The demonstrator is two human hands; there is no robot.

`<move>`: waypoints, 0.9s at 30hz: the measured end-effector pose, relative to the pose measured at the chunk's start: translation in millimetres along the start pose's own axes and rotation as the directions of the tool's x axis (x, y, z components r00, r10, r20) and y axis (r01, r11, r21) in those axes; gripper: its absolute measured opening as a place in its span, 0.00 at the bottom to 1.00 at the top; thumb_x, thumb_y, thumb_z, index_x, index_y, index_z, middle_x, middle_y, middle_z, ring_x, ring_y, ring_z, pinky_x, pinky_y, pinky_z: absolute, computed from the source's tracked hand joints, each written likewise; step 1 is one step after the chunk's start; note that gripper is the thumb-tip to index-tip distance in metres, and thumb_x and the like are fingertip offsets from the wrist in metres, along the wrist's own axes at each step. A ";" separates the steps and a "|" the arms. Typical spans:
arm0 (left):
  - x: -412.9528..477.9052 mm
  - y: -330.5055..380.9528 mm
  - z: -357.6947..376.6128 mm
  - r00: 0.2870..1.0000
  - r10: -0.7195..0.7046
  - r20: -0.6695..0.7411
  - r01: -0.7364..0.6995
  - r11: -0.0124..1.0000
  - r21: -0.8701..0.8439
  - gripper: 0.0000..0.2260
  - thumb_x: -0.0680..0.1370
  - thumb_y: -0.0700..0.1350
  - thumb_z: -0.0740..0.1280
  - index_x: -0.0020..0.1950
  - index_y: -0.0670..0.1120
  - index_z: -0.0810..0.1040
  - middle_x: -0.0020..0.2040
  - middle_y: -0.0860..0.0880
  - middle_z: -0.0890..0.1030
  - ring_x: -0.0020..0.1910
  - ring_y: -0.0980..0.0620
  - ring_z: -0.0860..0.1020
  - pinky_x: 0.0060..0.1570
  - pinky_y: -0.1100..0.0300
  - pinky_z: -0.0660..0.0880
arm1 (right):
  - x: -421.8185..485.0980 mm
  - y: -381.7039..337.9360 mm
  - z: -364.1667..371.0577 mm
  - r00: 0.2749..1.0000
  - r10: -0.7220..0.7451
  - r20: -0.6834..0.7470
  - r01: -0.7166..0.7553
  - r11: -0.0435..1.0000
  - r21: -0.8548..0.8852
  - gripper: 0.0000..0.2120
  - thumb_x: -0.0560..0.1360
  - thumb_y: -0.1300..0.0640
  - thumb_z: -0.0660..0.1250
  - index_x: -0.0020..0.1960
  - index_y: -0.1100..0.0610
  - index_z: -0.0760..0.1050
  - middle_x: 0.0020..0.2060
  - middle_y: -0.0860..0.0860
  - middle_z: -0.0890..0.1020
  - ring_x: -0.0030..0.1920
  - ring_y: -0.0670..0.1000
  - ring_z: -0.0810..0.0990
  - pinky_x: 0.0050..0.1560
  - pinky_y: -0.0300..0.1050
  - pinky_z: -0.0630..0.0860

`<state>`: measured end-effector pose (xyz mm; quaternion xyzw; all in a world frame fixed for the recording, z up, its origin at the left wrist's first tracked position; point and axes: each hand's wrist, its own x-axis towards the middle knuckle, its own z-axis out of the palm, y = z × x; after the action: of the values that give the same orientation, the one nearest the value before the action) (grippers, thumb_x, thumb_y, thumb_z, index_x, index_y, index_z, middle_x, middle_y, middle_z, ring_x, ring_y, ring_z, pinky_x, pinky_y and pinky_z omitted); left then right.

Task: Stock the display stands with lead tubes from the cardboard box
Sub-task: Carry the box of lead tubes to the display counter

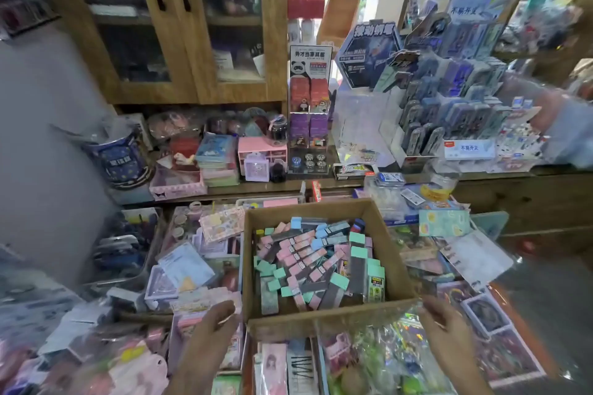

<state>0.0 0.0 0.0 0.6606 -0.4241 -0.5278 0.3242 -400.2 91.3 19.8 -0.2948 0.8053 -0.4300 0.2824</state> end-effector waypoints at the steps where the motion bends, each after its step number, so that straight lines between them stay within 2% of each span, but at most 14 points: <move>1: 5.3 5.7 4.0 0.999 0.012 0.032 -0.012 1.000 0.023 0.09 0.79 0.44 0.71 0.58 0.52 0.79 0.60 0.50 0.82 0.59 0.50 0.79 0.65 0.50 0.73 | 13.0 -0.8 1.3 0.999 -0.023 0.027 0.024 0.999 -0.037 0.13 0.80 0.64 0.70 0.64 0.64 0.79 0.57 0.60 0.83 0.55 0.56 0.81 0.59 0.48 0.77; 2: 8.8 12.8 7.4 0.999 0.006 0.052 -0.009 0.998 0.056 0.10 0.80 0.45 0.69 0.61 0.52 0.78 0.60 0.51 0.81 0.59 0.51 0.79 0.64 0.51 0.73 | 21.8 -4.8 0.9 0.997 -0.022 0.076 0.028 0.997 -0.078 0.14 0.80 0.62 0.69 0.65 0.62 0.78 0.57 0.58 0.83 0.56 0.57 0.81 0.61 0.52 0.77; 3: 12.9 17.8 11.9 0.998 0.027 0.058 -0.030 0.998 0.052 0.11 0.81 0.45 0.69 0.63 0.52 0.78 0.60 0.53 0.82 0.58 0.52 0.79 0.63 0.51 0.74 | 33.2 -7.3 2.8 0.994 -0.038 0.106 0.047 0.995 -0.084 0.14 0.81 0.61 0.68 0.66 0.61 0.77 0.58 0.56 0.83 0.56 0.56 0.81 0.61 0.52 0.76; 5: 20.0 29.6 22.9 0.999 0.043 0.032 -0.045 0.998 0.047 0.13 0.82 0.44 0.67 0.66 0.52 0.77 0.57 0.56 0.82 0.53 0.58 0.80 0.54 0.59 0.77 | 53.7 -17.9 11.6 0.989 -0.060 0.135 0.070 0.995 -0.076 0.16 0.81 0.62 0.68 0.68 0.62 0.77 0.57 0.54 0.83 0.58 0.55 0.80 0.59 0.49 0.74; 7: 27.1 35.5 34.5 0.999 0.048 0.005 -0.048 0.994 0.097 0.15 0.82 0.45 0.66 0.70 0.51 0.75 0.54 0.59 0.81 0.48 0.64 0.77 0.45 0.66 0.74 | 69.8 -20.7 22.7 0.982 -0.069 0.177 0.085 0.993 -0.082 0.16 0.81 0.63 0.67 0.68 0.61 0.77 0.58 0.54 0.83 0.60 0.55 0.81 0.61 0.51 0.76; 9: 36.3 41.4 43.5 0.999 0.049 -0.024 -0.044 0.985 0.168 0.16 0.82 0.47 0.65 0.71 0.52 0.74 0.49 0.61 0.79 0.45 0.64 0.76 0.40 0.65 0.72 | 87.1 -22.1 32.0 0.972 -0.049 0.232 0.069 0.994 -0.080 0.16 0.81 0.62 0.67 0.69 0.59 0.77 0.59 0.52 0.83 0.60 0.54 0.81 0.64 0.56 0.77; 11: 46.8 44.2 50.7 0.998 0.037 -0.044 -0.027 0.976 0.214 0.15 0.83 0.47 0.63 0.70 0.52 0.74 0.47 0.61 0.79 0.44 0.62 0.77 0.40 0.63 0.74 | 100.7 -24.2 40.3 0.965 -0.019 0.262 0.043 0.995 -0.087 0.16 0.82 0.60 0.67 0.68 0.56 0.76 0.59 0.51 0.83 0.57 0.52 0.82 0.59 0.53 0.79; 13: 55.1 42.9 57.4 0.999 0.011 -0.053 0.001 0.973 0.229 0.14 0.84 0.47 0.61 0.70 0.52 0.74 0.48 0.58 0.81 0.46 0.57 0.79 0.50 0.54 0.80 | 109.6 -22.9 48.2 0.961 -0.004 0.277 0.047 0.988 -0.147 0.13 0.82 0.57 0.66 0.66 0.51 0.76 0.55 0.49 0.83 0.49 0.44 0.80 0.48 0.45 0.76; 15: 60.9 41.1 63.0 0.997 -0.022 -0.073 0.037 0.975 0.217 0.14 0.85 0.47 0.59 0.70 0.53 0.73 0.49 0.54 0.82 0.49 0.53 0.80 0.57 0.46 0.79 | 117.5 -19.4 54.4 0.956 0.035 0.293 0.025 0.980 -0.198 0.11 0.82 0.54 0.66 0.64 0.49 0.77 0.50 0.47 0.83 0.48 0.45 0.80 0.50 0.47 0.76; 17: 64.2 38.0 66.7 0.996 -0.039 -0.084 0.054 0.982 0.181 0.13 0.85 0.47 0.58 0.69 0.55 0.74 0.48 0.55 0.82 0.48 0.55 0.80 0.48 0.53 0.80 | 123.4 -14.4 57.4 0.946 0.099 0.308 -0.022 0.970 -0.242 0.11 0.83 0.52 0.65 0.65 0.49 0.77 0.51 0.48 0.83 0.54 0.53 0.81 0.61 0.54 0.77; 18: 65.1 37.1 68.1 0.995 -0.045 -0.085 0.059 0.983 0.173 0.13 0.85 0.47 0.58 0.67 0.56 0.74 0.47 0.56 0.81 0.48 0.56 0.80 0.42 0.59 0.78 | 125.6 -12.3 57.8 0.940 0.125 0.318 -0.041 0.965 -0.258 0.12 0.83 0.52 0.65 0.65 0.49 0.77 0.52 0.49 0.84 0.57 0.55 0.81 0.64 0.56 0.76; 20: 65.0 36.6 69.2 0.994 -0.065 -0.088 0.079 0.983 0.166 0.13 0.85 0.46 0.58 0.67 0.57 0.75 0.47 0.58 0.81 0.47 0.59 0.79 0.36 0.66 0.73 | 129.0 -9.2 57.9 0.933 0.150 0.328 -0.060 0.961 -0.269 0.13 0.83 0.52 0.64 0.66 0.51 0.78 0.56 0.51 0.84 0.60 0.57 0.80 0.66 0.58 0.75; 24: 64.0 38.6 70.5 0.992 -0.068 -0.108 0.090 0.972 0.216 0.16 0.84 0.42 0.58 0.70 0.53 0.74 0.46 0.61 0.79 0.42 0.64 0.77 0.33 0.70 0.72 | 132.5 -6.5 59.3 0.933 0.153 0.326 -0.071 0.965 -0.251 0.13 0.84 0.55 0.63 0.67 0.54 0.78 0.55 0.53 0.84 0.59 0.58 0.80 0.64 0.56 0.75; 27: 61.7 41.4 70.3 0.993 -0.062 -0.097 0.081 0.973 0.215 0.17 0.83 0.40 0.58 0.69 0.52 0.74 0.47 0.61 0.79 0.44 0.62 0.77 0.39 0.68 0.74 | 129.8 -8.0 58.3 0.933 0.151 0.328 -0.085 0.975 -0.206 0.13 0.84 0.58 0.62 0.67 0.57 0.78 0.54 0.53 0.84 0.56 0.57 0.81 0.60 0.52 0.75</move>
<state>-72.3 -72.2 -6.2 0.7301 -0.4405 -0.4592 0.2491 -443.5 -36.1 -26.9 -0.3412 0.7973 -0.2765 0.4141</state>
